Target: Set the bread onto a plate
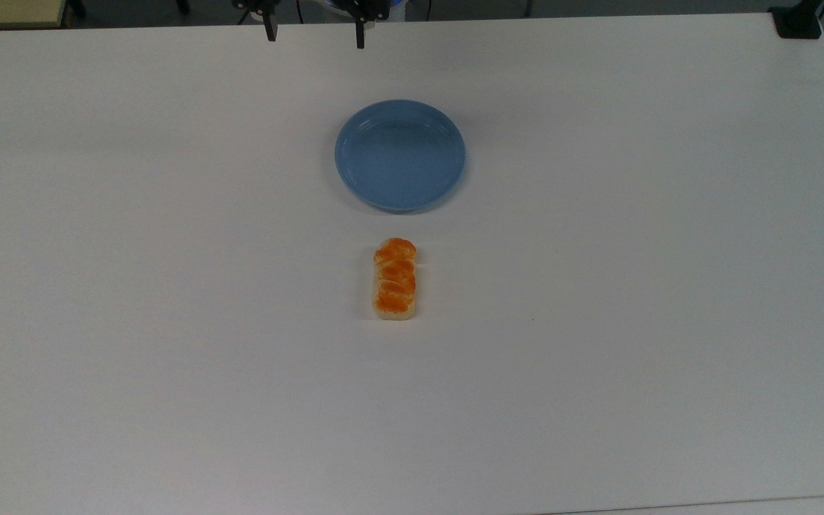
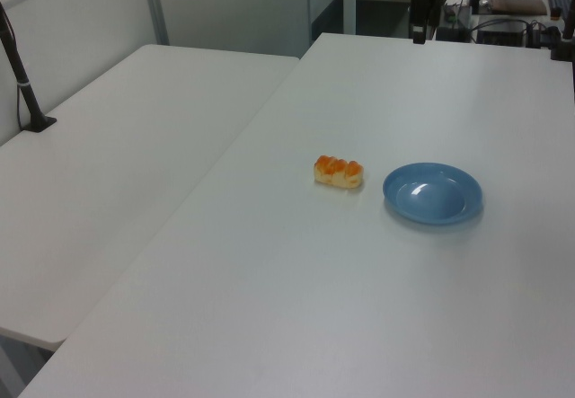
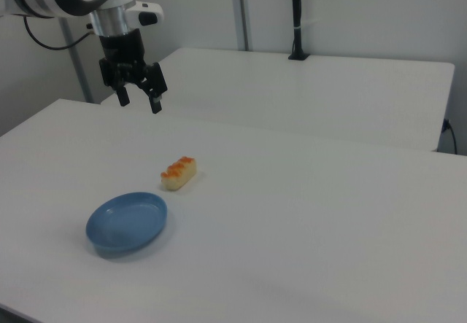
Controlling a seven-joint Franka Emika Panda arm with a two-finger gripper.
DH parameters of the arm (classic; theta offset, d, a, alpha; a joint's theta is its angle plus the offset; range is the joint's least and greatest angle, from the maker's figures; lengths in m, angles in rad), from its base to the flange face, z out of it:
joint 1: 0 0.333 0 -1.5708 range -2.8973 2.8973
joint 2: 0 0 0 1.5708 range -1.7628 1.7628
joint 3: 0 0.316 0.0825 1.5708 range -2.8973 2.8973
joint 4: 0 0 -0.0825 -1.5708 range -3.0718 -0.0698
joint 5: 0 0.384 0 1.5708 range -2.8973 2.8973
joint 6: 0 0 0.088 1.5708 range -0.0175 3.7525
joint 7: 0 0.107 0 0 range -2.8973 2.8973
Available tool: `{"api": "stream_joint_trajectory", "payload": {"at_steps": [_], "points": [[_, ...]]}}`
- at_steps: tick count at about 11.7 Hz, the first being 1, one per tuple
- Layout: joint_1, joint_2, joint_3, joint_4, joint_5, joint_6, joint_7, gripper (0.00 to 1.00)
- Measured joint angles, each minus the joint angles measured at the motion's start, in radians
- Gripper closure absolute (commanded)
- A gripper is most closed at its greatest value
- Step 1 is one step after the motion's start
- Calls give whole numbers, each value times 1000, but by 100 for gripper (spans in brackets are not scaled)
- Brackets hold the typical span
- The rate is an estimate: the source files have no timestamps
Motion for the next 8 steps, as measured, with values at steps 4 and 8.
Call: {"api": "stream_joint_trajectory", "payload": {"at_steps": [4, 8], "points": [[0, 17, 6, -1, 0, 0, -1, 0], [0, 36, 10, 2, 2, 11, -1, 0]]}}
